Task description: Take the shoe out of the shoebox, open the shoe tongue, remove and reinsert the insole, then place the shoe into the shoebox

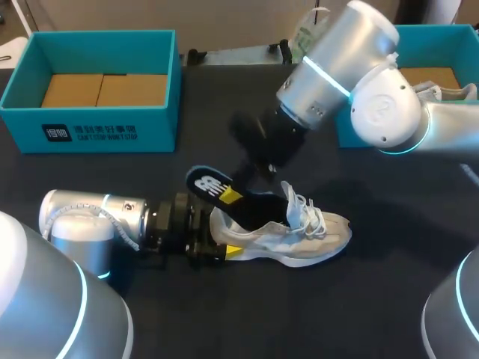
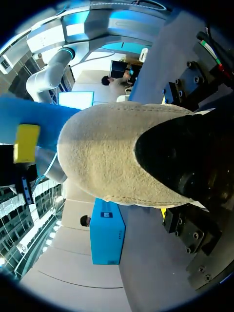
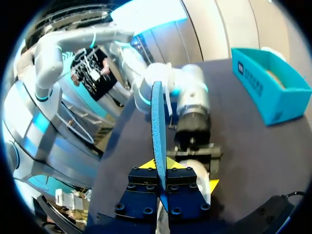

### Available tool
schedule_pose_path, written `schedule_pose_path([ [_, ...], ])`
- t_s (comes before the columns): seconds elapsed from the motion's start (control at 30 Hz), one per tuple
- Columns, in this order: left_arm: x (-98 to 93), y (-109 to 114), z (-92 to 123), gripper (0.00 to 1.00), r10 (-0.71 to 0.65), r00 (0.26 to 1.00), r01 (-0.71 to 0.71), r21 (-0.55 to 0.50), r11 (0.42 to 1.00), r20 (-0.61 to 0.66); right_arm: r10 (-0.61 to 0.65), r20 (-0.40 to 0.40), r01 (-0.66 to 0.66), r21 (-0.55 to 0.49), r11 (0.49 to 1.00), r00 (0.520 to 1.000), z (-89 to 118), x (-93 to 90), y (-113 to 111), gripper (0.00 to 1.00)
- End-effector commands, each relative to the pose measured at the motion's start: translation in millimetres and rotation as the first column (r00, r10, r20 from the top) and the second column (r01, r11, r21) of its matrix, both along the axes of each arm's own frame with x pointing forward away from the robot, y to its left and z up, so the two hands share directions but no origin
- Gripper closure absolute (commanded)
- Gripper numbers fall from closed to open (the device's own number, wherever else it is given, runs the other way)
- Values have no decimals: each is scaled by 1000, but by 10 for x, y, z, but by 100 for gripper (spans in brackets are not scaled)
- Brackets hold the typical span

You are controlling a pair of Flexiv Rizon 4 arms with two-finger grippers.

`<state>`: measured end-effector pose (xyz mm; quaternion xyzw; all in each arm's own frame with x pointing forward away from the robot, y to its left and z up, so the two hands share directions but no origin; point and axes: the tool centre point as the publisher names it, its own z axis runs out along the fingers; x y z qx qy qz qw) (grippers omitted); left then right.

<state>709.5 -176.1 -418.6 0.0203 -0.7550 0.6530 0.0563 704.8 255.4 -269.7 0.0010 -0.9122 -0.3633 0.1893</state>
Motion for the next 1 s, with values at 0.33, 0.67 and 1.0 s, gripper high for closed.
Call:
schedule_pose_path([
  [0.33,-2,-8,-8,100,2,1000,-2,-1,1000,0,-15,71,2,168,986,997,991,50,81,100],
  [0.67,-2,-8,-8,100,2,1000,-2,-1,1000,0,-15,71,2,168,986,997,991,50,81,100],
  [1.0,-2,-8,-8,100,2,1000,-2,-1,1000,0,-15,97,-8,238,971,995,1588,-45,-1,100],
])
